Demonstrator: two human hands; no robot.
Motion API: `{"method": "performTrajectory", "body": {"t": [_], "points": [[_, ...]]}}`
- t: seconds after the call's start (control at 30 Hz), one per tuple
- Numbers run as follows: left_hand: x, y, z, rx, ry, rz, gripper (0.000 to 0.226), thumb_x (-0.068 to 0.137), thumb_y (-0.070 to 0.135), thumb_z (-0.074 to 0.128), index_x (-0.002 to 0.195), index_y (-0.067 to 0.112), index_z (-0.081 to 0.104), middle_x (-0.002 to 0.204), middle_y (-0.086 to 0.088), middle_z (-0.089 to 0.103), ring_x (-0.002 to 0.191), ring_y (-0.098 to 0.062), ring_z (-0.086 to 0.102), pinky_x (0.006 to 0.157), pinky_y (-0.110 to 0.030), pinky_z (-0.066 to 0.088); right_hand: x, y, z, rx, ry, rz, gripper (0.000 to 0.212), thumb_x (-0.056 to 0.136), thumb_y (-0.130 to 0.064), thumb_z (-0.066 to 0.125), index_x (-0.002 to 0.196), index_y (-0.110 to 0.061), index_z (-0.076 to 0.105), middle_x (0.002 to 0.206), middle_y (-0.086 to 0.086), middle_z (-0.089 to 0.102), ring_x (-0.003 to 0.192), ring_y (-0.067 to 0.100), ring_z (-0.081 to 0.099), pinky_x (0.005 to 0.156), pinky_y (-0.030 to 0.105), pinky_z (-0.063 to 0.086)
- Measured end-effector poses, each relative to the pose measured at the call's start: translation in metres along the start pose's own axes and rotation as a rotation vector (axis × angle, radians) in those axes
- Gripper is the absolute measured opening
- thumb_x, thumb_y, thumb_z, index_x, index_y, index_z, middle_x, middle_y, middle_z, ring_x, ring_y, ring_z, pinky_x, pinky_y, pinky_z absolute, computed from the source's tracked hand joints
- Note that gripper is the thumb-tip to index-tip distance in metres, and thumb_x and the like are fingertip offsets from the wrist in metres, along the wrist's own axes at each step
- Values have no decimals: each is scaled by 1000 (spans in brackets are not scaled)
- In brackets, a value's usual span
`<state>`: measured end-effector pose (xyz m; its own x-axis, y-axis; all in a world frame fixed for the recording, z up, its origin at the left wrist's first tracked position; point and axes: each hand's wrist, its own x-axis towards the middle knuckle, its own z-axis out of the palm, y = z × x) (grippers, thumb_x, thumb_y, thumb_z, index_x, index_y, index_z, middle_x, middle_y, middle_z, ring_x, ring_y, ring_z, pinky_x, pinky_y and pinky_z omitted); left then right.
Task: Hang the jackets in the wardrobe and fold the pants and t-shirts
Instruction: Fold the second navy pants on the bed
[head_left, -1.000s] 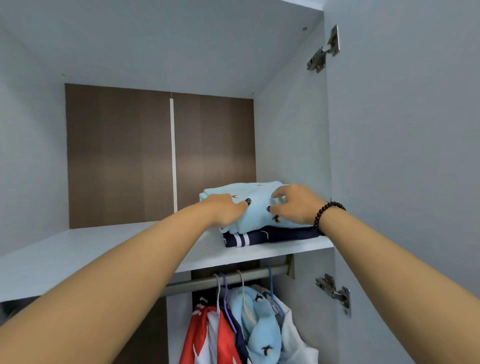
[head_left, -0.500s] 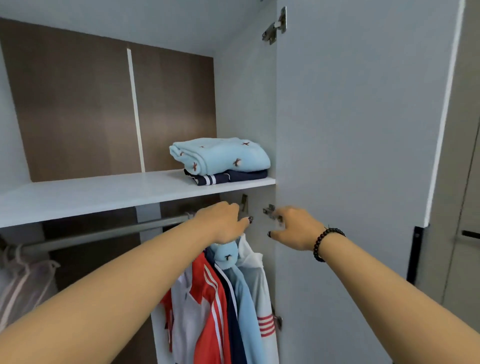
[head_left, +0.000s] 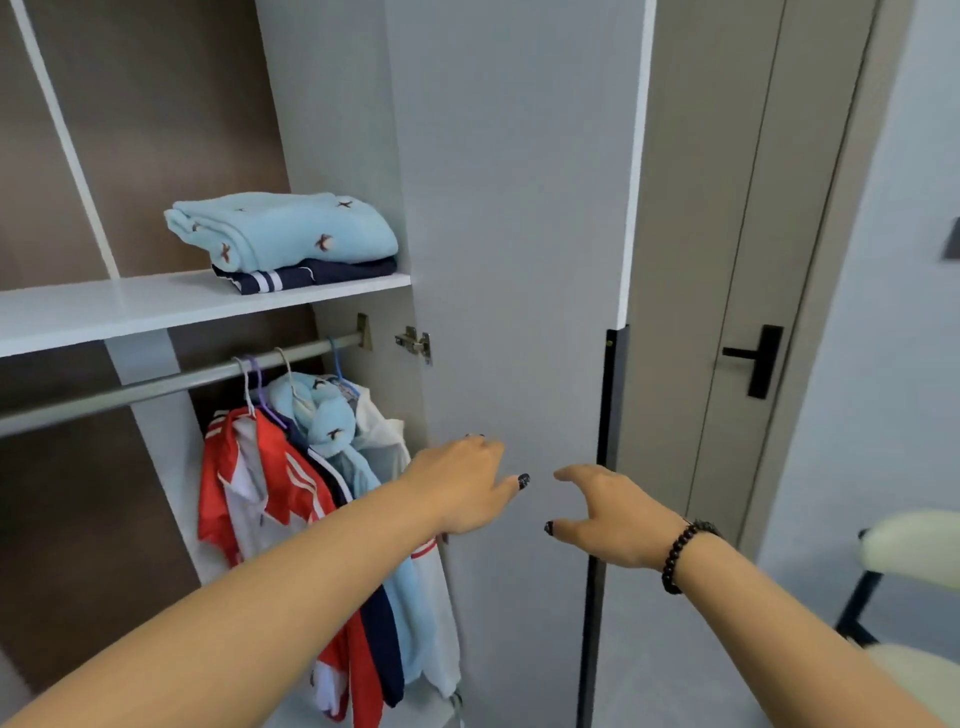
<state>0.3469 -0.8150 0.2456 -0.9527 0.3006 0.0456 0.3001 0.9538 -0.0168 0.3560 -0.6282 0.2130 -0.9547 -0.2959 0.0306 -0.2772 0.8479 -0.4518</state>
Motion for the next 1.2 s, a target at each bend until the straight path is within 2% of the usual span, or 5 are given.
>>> {"method": "performTrajectory", "body": {"t": [0.23,0.4,0.53,0.73,1.2], "points": [[16,116,31,-145,-90,126,56,100,53,31,142,16,37,147,-3,42,130,-26,45,100,-40,42,-79,92,-25,-13,-7,170,60,90,-41,59,141,-20,36,143,0,41,129,16,41,103,24,35],[24,206,52,-223,-145,218,57,100,53,32,147,20,32,152,0,37,134,-23,41,101,-39,41,-137,161,-42,8,-8,281,75,88,-43,59,149,-20,21,151,-1,31,136,17,34,109,27,32],[27,274,65,-267,-201,279,58,101,51,33,148,17,31,151,-4,38,133,-24,41,103,-40,41,-183,210,-51,26,-10,349,75,89,-40,60,149,-19,21,150,-1,33,135,16,35,108,26,32],[33,363,93,-251,-288,346,57,99,53,32,142,16,37,147,-4,42,131,-25,43,101,-41,41,-248,276,-63,1,-19,457,67,91,-41,56,148,-20,27,149,-2,35,135,14,35,102,20,29],[72,536,144,-245,-518,566,63,99,54,34,148,15,31,151,-8,38,135,-26,39,101,-35,37,-349,409,-65,150,-3,781,64,89,-38,59,144,-16,34,146,3,38,132,19,38,107,25,30]]}}
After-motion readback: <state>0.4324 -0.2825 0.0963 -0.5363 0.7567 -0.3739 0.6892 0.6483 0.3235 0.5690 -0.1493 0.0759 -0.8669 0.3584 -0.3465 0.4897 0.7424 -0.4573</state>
